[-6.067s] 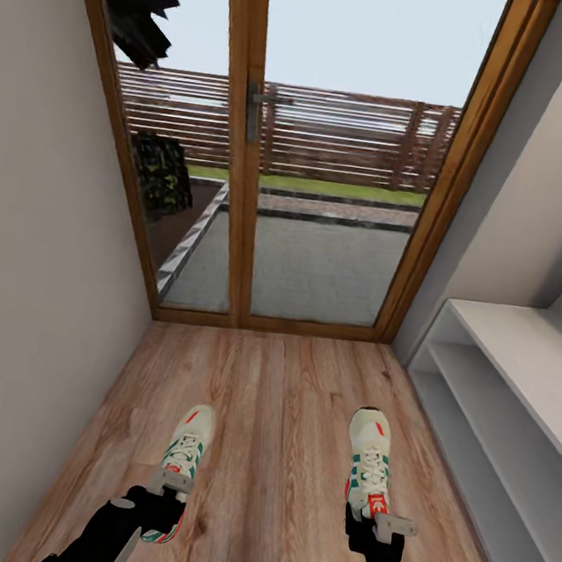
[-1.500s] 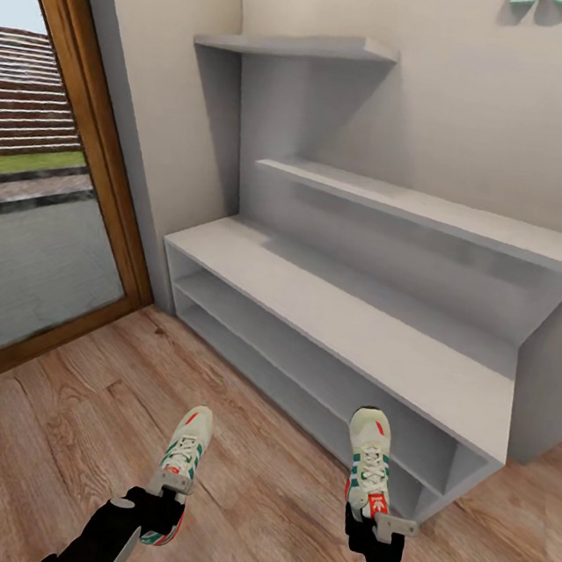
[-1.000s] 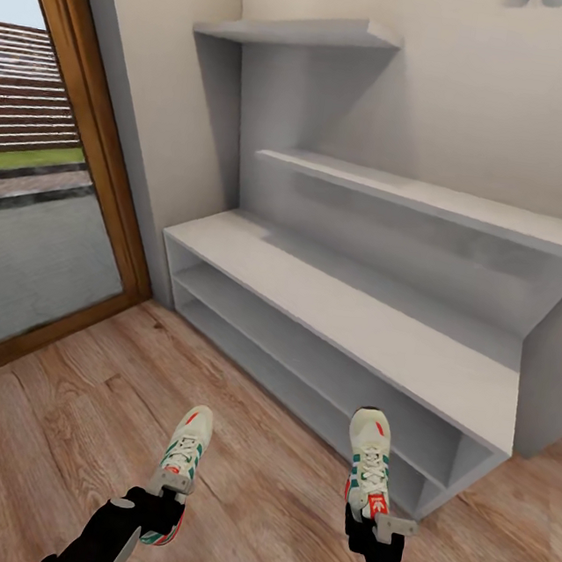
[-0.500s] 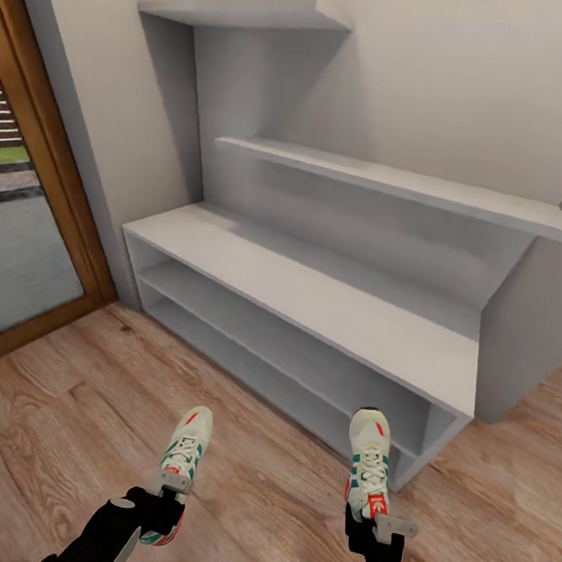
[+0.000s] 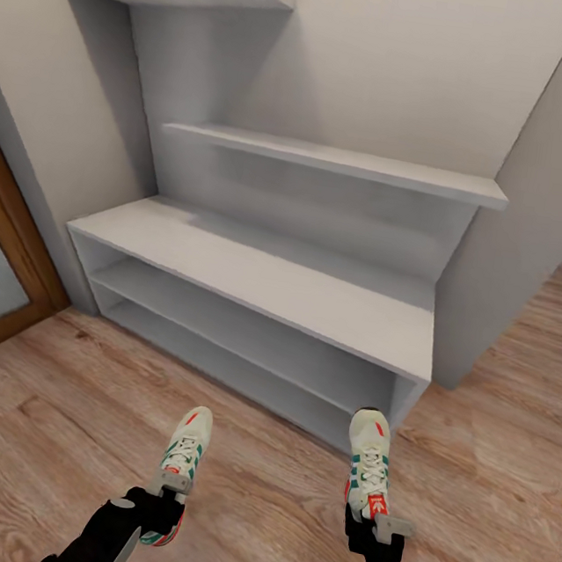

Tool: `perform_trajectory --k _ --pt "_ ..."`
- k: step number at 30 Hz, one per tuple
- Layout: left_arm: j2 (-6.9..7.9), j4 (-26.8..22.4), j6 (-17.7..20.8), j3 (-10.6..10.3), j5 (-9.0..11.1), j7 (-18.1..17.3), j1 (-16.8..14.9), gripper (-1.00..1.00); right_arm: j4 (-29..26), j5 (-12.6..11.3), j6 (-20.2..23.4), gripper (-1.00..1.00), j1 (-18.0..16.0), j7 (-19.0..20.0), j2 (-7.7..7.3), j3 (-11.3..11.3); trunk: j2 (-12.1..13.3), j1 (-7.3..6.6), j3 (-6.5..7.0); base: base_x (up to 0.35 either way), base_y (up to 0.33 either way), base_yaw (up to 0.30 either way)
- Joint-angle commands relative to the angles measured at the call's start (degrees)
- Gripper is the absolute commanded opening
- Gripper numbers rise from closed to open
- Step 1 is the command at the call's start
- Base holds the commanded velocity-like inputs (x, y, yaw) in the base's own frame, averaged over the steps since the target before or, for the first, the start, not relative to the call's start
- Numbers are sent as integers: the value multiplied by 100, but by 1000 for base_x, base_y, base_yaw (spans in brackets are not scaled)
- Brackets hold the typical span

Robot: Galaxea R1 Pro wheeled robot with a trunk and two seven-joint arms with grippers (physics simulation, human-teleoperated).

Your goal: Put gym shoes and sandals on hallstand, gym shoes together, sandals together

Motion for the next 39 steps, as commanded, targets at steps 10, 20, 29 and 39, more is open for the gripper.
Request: perform_trajectory --k 10,20,29,39 --pt "-1 0 0 0 0 0 0 -100 -2 1 0 -100 -1 0 0 0 -403 220 -180 0 0 -272" --pt "2 0 0 0 0 0 0 -100 -2 0 0 -100 -1 0 0 0 -804 440 -359 0 0 -251" --pt "1 0 0 0 0 0 0 -100 6 0 0 -100 -1 3 0 0 -1125 616 -503 0 0 -242" --pt "0 0 0 16 10 0 0 -100 7 0 -2 -100 -1 0 0 0 -1125 616 -503 -5 0 -81"
